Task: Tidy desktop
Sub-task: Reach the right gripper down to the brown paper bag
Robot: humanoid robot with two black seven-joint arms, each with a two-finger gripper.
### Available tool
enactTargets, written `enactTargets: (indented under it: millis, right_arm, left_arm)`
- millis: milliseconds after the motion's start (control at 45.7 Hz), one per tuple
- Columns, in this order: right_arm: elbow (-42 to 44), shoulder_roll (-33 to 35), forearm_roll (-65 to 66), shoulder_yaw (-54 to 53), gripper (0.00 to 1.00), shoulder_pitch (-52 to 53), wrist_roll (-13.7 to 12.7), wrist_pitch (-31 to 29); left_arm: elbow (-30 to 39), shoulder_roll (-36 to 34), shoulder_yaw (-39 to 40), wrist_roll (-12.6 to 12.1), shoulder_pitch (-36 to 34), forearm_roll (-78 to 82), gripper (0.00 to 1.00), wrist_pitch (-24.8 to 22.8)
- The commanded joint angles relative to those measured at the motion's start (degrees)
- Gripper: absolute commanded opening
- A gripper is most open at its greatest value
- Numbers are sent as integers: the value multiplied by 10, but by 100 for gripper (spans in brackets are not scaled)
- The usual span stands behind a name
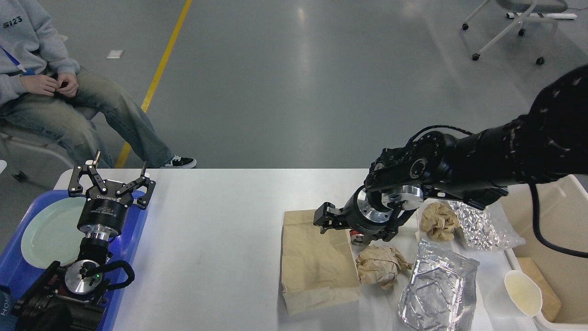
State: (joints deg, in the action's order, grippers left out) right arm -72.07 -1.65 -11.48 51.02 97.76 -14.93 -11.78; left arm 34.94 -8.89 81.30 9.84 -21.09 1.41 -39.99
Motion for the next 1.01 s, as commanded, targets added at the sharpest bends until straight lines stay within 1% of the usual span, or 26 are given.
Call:
enactTargets:
  millis: [0, 109, 241, 350, 459, 481, 503, 525, 678, 700, 853, 984]
  right_arm:
    - [63, -31, 39, -2, 100, -73, 0, 42]
    - [103, -55, 65, -2, 100, -111, 0, 43]
    - [121, -63, 80, -2, 100, -132, 0, 62]
    - [127, -71, 81, 1, 100, -142, 0, 91]
    - [127, -71, 98, 3, 100, -157, 0, 96]
    - [127, -72, 102, 4, 97, -158, 0, 97]
    - [126, -73, 103, 3, 90, -159, 0, 97]
    - [125, -75, 103, 3, 82, -159, -1, 96]
    - [120, -78, 92, 4, 6, -159, -2, 92]
    - [120, -78, 90, 3, 0, -159, -2, 92]
    - [120, -78, 52, 0, 0, -154, -2, 96]
    - [120, -78, 45, 0, 0, -152, -2, 96]
  left_arm:
    - [0, 0, 0, 0, 0, 0, 96, 0]
    - [0, 0, 0, 0, 0, 0, 96, 0]
    - [0, 0, 0, 0, 0, 0, 96, 0]
    - [0, 0, 0, 0, 0, 0, 96, 0]
    - [0, 0, 0, 0, 0, -1, 96, 0]
    - [0, 0, 0, 0, 0, 0, 96, 0]
    - [0, 0, 0, 0, 0, -1, 96, 0]
    - [0, 0, 0, 0, 0, 0, 96, 0]
    - [0, 0, 0, 0, 0, 0, 96, 0]
    - [0, 0, 0, 0, 0, 0, 96, 0]
    - [0, 0, 0, 0, 0, 0, 96, 0]
    - [0, 0, 0, 0, 0, 0, 96, 0]
